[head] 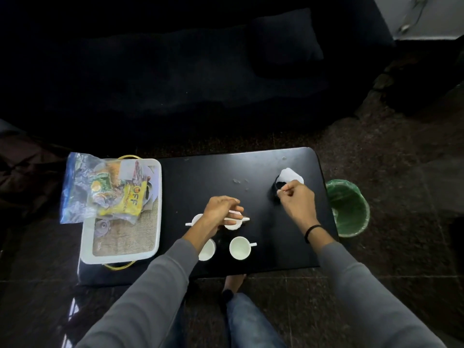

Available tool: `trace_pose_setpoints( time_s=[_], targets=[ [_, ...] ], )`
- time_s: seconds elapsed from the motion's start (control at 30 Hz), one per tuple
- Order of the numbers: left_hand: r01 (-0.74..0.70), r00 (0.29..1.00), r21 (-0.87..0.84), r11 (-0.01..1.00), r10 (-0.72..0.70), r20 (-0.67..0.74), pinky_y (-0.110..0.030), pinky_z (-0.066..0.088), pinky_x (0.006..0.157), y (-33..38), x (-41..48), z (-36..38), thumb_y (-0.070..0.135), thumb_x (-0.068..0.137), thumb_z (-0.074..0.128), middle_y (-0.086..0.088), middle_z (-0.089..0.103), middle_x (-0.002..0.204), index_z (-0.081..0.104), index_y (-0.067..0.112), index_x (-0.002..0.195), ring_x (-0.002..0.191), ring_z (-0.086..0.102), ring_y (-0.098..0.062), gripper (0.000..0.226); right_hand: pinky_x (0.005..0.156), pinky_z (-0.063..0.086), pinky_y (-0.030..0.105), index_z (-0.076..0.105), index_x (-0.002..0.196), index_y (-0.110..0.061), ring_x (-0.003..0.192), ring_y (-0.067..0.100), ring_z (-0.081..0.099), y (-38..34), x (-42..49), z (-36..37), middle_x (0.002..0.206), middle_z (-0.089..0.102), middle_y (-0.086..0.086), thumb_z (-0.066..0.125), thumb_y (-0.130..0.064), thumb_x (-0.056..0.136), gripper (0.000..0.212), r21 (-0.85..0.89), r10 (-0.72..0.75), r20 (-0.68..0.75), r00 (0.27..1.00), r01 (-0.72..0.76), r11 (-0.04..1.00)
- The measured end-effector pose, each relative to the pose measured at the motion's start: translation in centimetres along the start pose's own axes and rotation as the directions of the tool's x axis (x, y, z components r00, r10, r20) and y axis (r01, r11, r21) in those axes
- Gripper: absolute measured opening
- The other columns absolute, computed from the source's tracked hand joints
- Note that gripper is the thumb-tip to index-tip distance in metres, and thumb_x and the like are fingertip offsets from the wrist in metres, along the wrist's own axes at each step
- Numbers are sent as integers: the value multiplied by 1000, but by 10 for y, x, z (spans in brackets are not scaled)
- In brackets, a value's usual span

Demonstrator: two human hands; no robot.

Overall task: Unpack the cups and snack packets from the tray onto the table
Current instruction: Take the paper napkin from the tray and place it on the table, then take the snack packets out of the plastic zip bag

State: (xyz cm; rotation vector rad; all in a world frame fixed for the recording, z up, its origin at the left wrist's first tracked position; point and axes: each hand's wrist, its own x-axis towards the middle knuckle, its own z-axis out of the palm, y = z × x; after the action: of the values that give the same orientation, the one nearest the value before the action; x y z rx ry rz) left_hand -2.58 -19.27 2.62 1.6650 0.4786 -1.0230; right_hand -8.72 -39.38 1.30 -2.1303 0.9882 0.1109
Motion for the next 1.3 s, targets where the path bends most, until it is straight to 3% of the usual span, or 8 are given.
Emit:
trace_pose_setpoints(
  time_s=[0.13,0.33,0.57,0.73,0.87,1.03,1.17,1.3],
  targets=[
    [-40,999,-36,999,40,-21,-25,53,53,-5,-9,-23,13,96,60,-7,75,82,68,-1,114,58,71,-16,24,74,48,24,70,86,-15,85,18,68,-29,-18,18,85,71,0,70,-19,88,5,-10,-105,115,988,107,994],
    [-130,983,-106,986,114,-143,-29,54,59,-16,-20,-82,14,98,58,-13,75,92,67,2,113,72,70,-25,21,78,54,29,70,82,-20,79,15,65,-86,-47,59,78,68,-4,69,-20,88,6,-127,-243,302,922,291,948],
    [-209,938,-200,957,139,-316,-25,54,56,-33,-25,-176,17,99,55,-8,76,90,68,7,108,66,71,-18,18,70,47,22,69,84,-21,79,12,63,-171,-88,126,82,69,-7,68,-23,88,5,-139,-383,441,812,483,864],
    [-253,898,-222,942,142,-416,-27,55,58,-41,-25,-246,17,97,56,-8,77,91,70,12,97,69,73,-17,15,74,56,33,70,88,-16,86,17,67,-230,-114,184,90,73,-1,65,-21,88,7,-129,-413,510,754,542,831],
    [-242,873,-160,957,142,-467,-24,53,54,-45,-22,-302,18,95,56,-4,77,88,70,18,93,68,72,-13,14,75,58,37,70,88,-12,83,17,68,-271,-130,236,89,74,0,62,-20,90,12,-116,-424,560,712,574,810],
    [-147,848,23,989,138,-511,-46,58,83,-60,5,-373,16,94,57,-8,74,96,72,16,91,91,70,-29,15,78,57,47,67,91,-3,83,27,67,-307,-139,306,89,72,11,58,-17,93,16,-127,-403,615,678,589,798],
    [-16,746,287,958,203,-635,-40,53,87,-75,33,-422,23,93,61,-2,66,118,71,24,109,110,62,-26,19,78,57,47,65,90,-3,83,29,66,-320,-130,356,90,71,13,54,-16,95,18,-168,-376,612,696,579,798],
    [114,745,445,888,220,-630,-44,34,107,-93,62,-462,32,95,62,-6,40,149,52,28,136,135,40,-29,43,76,57,44,66,87,-6,80,24,66,-321,-121,394,86,71,9,55,-18,95,17,-218,-336,607,721,557,801]
  ],
)
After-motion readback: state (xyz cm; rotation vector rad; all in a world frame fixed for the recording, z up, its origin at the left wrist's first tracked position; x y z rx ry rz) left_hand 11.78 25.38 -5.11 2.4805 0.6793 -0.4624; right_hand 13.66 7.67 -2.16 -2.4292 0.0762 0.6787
